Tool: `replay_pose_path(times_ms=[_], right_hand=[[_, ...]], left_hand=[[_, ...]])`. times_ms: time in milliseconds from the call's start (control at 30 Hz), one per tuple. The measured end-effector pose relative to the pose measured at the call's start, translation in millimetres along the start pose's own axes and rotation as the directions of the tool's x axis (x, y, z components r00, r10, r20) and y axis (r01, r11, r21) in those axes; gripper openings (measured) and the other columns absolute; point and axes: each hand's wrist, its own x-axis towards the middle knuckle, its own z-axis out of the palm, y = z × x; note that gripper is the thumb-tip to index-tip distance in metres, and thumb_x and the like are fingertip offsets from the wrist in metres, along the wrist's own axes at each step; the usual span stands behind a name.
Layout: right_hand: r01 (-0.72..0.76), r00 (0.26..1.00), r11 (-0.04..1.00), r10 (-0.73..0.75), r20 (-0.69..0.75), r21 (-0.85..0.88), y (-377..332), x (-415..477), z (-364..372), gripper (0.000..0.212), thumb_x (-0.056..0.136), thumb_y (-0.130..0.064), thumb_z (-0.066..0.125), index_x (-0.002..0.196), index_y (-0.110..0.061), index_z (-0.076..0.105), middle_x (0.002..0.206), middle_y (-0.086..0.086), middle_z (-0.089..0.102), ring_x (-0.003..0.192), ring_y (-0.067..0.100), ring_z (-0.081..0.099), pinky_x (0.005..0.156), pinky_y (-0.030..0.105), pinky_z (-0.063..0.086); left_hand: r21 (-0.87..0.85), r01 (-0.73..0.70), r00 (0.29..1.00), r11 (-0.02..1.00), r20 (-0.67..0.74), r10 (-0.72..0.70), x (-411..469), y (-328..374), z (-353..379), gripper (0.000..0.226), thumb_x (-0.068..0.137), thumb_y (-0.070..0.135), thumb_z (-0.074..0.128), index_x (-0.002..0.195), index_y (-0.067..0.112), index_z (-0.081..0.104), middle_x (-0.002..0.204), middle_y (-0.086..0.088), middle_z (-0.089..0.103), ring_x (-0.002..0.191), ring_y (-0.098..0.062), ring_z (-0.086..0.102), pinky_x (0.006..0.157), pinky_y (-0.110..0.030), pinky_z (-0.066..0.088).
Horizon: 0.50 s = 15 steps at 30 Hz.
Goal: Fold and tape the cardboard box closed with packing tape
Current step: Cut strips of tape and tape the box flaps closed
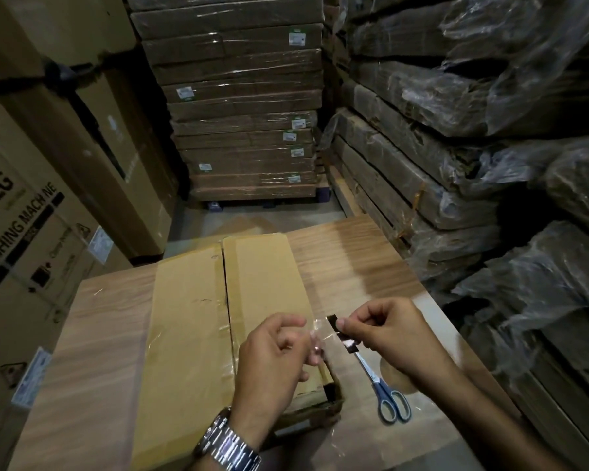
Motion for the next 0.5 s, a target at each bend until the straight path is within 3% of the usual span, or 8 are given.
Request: replay_pose_path(times_ms=[67,200,333,500], right_hand=[[-0.046,0.998,0.999,0.046,0.046,0.002,13.3,7.2,2.9,0.023,0.076,-0.026,0.079,0.067,-0.006,0.073,0.063,0.006,0.072,0.054,0.006,0.059,0.053,0.018,0.043],[-0.152,0.984,0.988,0.148,0.103,0.032,50.3,25.4,13.5,0.024,0.077,-0.019,0.078,0.066,0.000,0.070,0.056,0.008,0.065,0.052,0.012,0.051,0.053,0.025,0.041],[-0.214,0.966,0.977,0.208,0.155,0.022,81.1,38.2,26.3,0.026,0.078,-0.020,0.078,0.057,-0.007,0.069,0.052,0.005,0.060,0.050,0.013,0.048,0.051,0.025,0.039],[-0.285,0.941,0.958,0.271,0.202,0.042,101.9,48.3,36.5,0.025,0.081,-0.015,0.074,0.057,-0.008,0.069,0.050,0.002,0.059,0.048,0.011,0.049,0.052,0.025,0.040]], left_hand=[[0.046,0.051,0.998,0.998,-0.035,-0.050,4.4,-7.3,2.9,0.003,0.088,0.016,0.068,0.088,0.013,0.068,0.070,-0.003,0.074,0.060,-0.013,0.068,0.051,-0.027,0.050],[0.179,0.127,0.988,0.976,-0.115,-0.107,15.7,-29.1,11.3,0.011,0.089,0.021,0.068,0.078,0.019,0.069,0.066,0.003,0.073,0.054,-0.007,0.068,0.052,-0.026,0.053],[0.308,0.198,0.971,0.931,-0.188,-0.145,28.4,-59.8,17.5,0.016,0.086,0.023,0.072,0.070,0.023,0.070,0.061,0.004,0.071,0.054,-0.011,0.068,0.060,-0.035,0.060],[0.539,0.186,0.966,0.822,-0.255,-0.051,37.3,-73.1,25.7,0.011,0.086,0.029,0.071,0.077,0.024,0.074,0.072,0.009,0.072,0.062,-0.005,0.059,0.048,-0.011,0.035]])
